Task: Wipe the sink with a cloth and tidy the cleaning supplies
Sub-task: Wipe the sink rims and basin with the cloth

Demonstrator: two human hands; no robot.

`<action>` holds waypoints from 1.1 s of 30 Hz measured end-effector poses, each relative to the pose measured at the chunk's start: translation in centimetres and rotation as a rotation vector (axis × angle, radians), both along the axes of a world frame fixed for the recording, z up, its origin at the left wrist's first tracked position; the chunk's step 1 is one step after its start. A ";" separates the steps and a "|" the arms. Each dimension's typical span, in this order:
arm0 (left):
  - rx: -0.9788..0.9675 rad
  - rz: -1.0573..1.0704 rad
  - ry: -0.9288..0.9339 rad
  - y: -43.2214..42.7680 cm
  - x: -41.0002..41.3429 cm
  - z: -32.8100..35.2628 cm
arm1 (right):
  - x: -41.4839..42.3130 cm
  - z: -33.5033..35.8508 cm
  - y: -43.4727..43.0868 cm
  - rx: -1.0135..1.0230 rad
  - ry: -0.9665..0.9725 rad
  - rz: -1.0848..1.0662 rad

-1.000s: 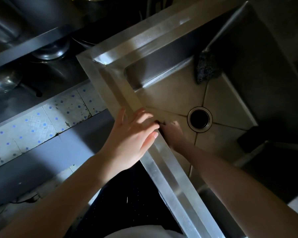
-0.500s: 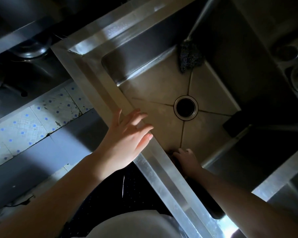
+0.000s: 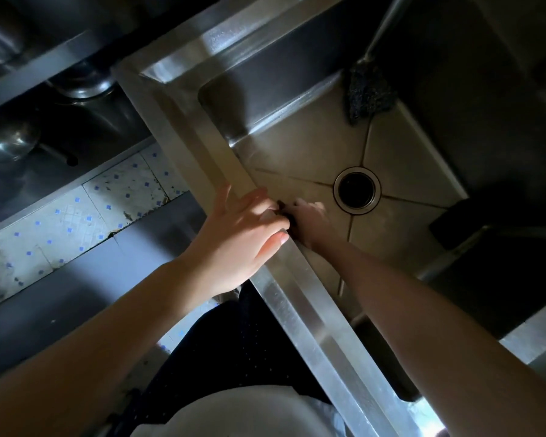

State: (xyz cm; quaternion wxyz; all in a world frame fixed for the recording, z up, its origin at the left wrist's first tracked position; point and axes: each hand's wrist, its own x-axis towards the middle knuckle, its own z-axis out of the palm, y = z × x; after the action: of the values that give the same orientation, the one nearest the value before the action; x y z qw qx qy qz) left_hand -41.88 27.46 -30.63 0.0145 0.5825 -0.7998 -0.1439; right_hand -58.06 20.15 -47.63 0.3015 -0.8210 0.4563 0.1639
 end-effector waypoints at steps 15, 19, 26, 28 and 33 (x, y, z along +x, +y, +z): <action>0.043 0.075 0.077 0.3 -0.3 -0.2 | -12.6 2.1 10.4 0.261 0.232 -0.030; 0.056 0.063 0.047 0.7 -0.9 0.3 | -12.4 2.5 10.6 0.299 0.267 -0.042; 0.075 -0.017 0.118 2.6 -4.4 1.4 | -11.8 2.5 10.2 0.317 0.290 -0.034; 0.072 -0.025 0.161 2.8 -5.3 1.2 | -12.3 2.2 10.6 0.290 0.266 -0.074; 0.061 -0.040 0.179 2.6 -5.7 0.3 | -13.6 1.3 8.8 0.175 0.323 -0.298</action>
State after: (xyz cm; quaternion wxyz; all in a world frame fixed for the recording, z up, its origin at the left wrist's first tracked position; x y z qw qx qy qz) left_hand -47.61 30.01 -30.30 0.0654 0.5514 -0.8020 -0.2201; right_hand -71.68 28.94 -46.29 0.3153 -0.6785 0.5987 0.2859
